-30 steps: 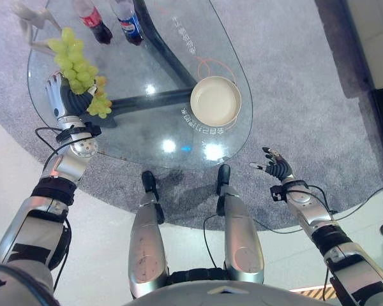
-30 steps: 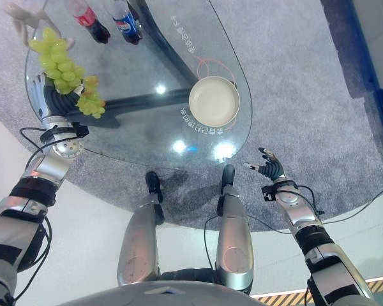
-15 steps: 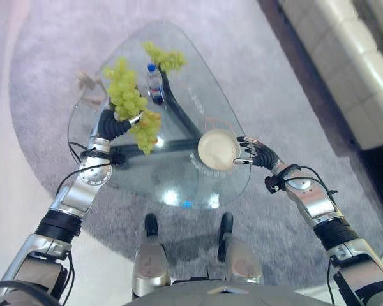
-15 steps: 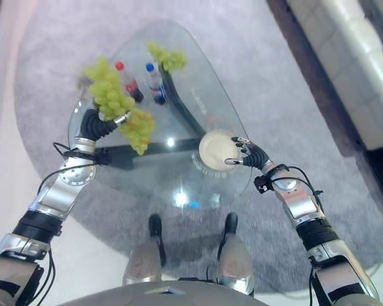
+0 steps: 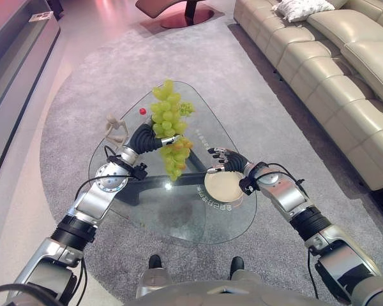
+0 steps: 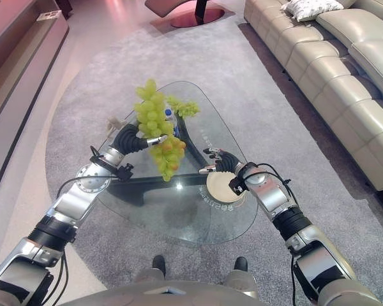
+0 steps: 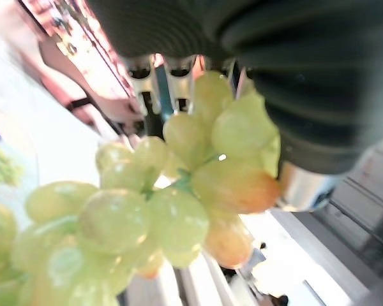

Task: Pick up fruits into the plate

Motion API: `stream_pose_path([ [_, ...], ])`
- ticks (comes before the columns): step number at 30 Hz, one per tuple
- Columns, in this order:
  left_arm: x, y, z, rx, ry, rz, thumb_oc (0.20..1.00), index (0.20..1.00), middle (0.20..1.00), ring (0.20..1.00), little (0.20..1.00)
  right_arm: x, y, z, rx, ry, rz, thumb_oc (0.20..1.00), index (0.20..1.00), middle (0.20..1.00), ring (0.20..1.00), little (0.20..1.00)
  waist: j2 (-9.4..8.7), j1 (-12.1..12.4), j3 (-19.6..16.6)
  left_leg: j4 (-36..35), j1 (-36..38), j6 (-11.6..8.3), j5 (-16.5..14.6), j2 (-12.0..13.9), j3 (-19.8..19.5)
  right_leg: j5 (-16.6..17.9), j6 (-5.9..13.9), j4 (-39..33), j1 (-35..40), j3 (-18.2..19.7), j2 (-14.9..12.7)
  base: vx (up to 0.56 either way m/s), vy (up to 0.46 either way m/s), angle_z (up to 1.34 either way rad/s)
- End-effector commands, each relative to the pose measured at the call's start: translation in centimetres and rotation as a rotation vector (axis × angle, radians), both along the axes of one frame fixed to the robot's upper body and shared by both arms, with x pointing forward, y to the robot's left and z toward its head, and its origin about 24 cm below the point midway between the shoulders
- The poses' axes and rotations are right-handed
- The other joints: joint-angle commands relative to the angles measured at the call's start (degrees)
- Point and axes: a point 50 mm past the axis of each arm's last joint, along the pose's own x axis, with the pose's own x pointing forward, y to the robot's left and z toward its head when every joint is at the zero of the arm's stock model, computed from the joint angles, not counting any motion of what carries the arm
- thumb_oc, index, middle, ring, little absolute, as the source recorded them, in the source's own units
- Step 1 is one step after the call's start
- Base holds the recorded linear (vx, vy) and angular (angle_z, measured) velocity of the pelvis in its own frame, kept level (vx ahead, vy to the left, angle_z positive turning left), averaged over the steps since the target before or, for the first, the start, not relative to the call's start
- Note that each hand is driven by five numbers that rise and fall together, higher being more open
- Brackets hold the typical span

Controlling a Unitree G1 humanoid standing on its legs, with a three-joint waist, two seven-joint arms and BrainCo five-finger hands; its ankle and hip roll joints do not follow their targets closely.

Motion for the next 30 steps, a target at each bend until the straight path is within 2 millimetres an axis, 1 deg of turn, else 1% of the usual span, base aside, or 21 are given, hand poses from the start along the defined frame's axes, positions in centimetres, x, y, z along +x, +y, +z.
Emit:
stream_pose_path([
  [1,-0.5,-2.2,3.0,-0.086,-0.090,-0.176,0.200,0.200,0.200,0.200,0.200,0.8,2.8,2.7,0.056,-0.069,0.068,1.000,1.000,1.000,1.000,1.000,-1.12,0.5,-2.3,2.2,-1.4,1.03,-3.4,-0.5,0.7,-4.4,-0.12,4.0,1.6,-3.4,-1.0,0.00,0.000,0.00],
  [4,-0.7,-3.3,3.2,-0.087,-0.079,-0.240,0.200,0.200,0.200,0.200,0.200,0.8,3.6,2.6,0.061,-0.050,0.074,1.000,1.000,1.000,1.000,1.000,-1.03,0.4,-2.5,1.9,-1.0,0.97,-3.4,-0.2,1.1,-4.1,0.03,3.7,1.8,-3.5,-1.2,-0.01,0.000,-0.04],
  [9,-0.7,-4.6,3.5,-0.120,-0.060,-0.301,0.200,0.200,0.200,0.200,0.200,1.2,5.1,3.2,0.083,-0.045,0.089,1.000,1.000,1.000,1.000,1.000,-0.83,0.2,-3.0,1.4,-0.3,0.88,-3.4,0.0,1.9,-3.9,0.14,3.0,2.3,-3.6,-1.4,0.00,0.002,-0.01],
  [15,-0.8,-5.8,3.2,-0.160,-0.014,-0.356,0.200,0.200,0.200,0.200,0.200,1.0,6.8,3.8,0.135,-0.024,0.107,1.000,1.000,1.000,1.000,1.000,-0.81,0.3,-3.6,0.9,0.3,0.77,-3.4,0.2,2.4,-3.7,0.34,2.4,2.7,-3.7,-1.6,0.01,0.000,-0.04],
  [17,-1.0,-6.2,3.1,-0.193,0.008,-0.387,0.200,0.200,0.200,0.200,0.200,0.8,7.4,3.9,0.176,-0.002,0.119,1.000,1.000,1.000,1.000,1.000,-0.82,0.3,-3.8,0.8,0.4,0.70,-3.3,0.3,2.7,-3.5,0.43,2.3,2.7,-3.9,-1.7,0.00,-0.002,-0.02],
  [25,-1.5,-6.9,2.6,-0.241,0.027,-0.410,0.200,0.200,0.200,0.200,0.200,-0.1,9.2,4.1,0.265,0.055,0.166,1.000,1.000,1.000,1.000,1.000,-1.00,0.6,-4.3,0.1,1.0,0.60,-3.0,0.7,4.0,-3.1,0.75,1.9,3.1,-5.1,-2.1,0.00,0.000,0.00],
  [30,-1.4,-6.9,2.6,-0.260,0.036,-0.392,0.200,0.200,0.200,0.200,0.200,-0.6,10.0,4.5,0.317,0.088,0.210,1.000,1.000,1.000,1.000,1.000,-1.15,0.8,-4.6,-0.3,1.3,0.60,-2.7,0.9,4.5,-3.0,0.79,1.9,3.2,-5.8,-2.2,0.00,0.000,0.00],
])
